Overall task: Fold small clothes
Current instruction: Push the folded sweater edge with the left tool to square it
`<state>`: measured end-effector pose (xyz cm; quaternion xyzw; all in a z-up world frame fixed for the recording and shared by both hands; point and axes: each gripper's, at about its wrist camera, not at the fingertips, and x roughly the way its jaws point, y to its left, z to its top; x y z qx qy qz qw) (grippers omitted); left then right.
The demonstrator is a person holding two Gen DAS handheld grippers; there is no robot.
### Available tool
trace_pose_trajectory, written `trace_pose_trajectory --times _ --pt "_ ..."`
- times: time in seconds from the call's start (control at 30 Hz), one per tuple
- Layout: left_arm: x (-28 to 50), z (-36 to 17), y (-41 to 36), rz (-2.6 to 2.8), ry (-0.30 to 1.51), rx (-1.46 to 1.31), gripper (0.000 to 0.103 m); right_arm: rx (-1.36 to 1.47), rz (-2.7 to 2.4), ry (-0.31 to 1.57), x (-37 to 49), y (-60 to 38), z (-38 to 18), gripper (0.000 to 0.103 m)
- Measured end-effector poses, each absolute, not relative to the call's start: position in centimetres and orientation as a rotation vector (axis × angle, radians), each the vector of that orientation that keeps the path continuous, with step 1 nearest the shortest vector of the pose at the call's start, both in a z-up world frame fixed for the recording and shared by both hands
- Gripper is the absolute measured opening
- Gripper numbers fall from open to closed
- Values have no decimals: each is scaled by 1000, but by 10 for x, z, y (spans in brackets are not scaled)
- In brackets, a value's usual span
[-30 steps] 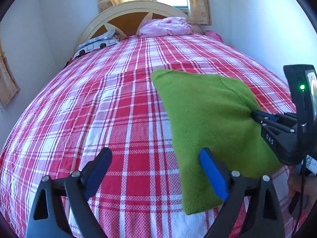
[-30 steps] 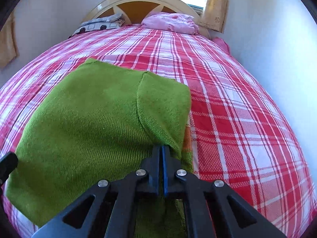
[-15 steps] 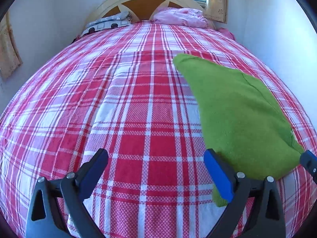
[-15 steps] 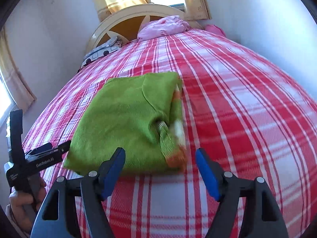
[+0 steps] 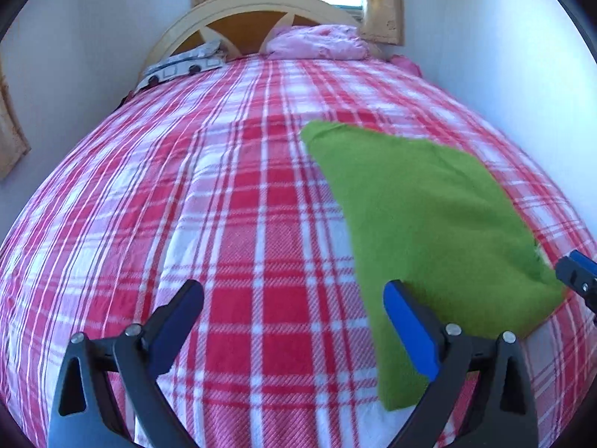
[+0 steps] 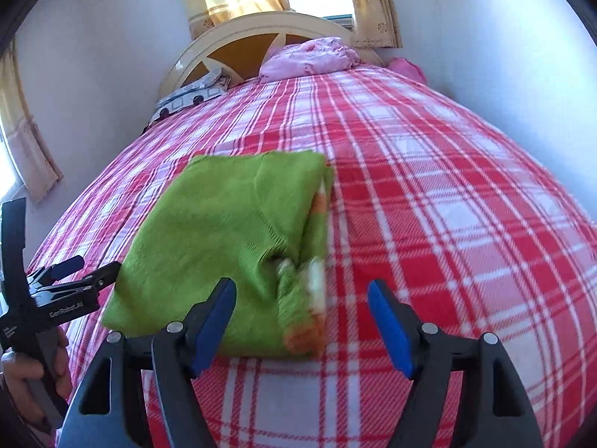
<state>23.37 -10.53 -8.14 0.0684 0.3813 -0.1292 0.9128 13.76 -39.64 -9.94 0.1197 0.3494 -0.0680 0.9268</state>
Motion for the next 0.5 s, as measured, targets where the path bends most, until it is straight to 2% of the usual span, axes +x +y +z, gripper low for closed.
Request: trace_pose_trajectory --times 0.13,0.23,0.37,0.5 --pt "260 -78 -106 -415 852 -31 97 332 -168 689 149 -417 -94 74" --pt "282 -81 -111 -502 919 -168 84 339 -177 702 164 -417 -95 74" --pt "304 -85 -126 -497 971 -190 84 257 -138 701 190 -407 -94 74" --pt "315 -101 -140 -525 1039 -253 84 322 -95 736 225 -422 -106 74"
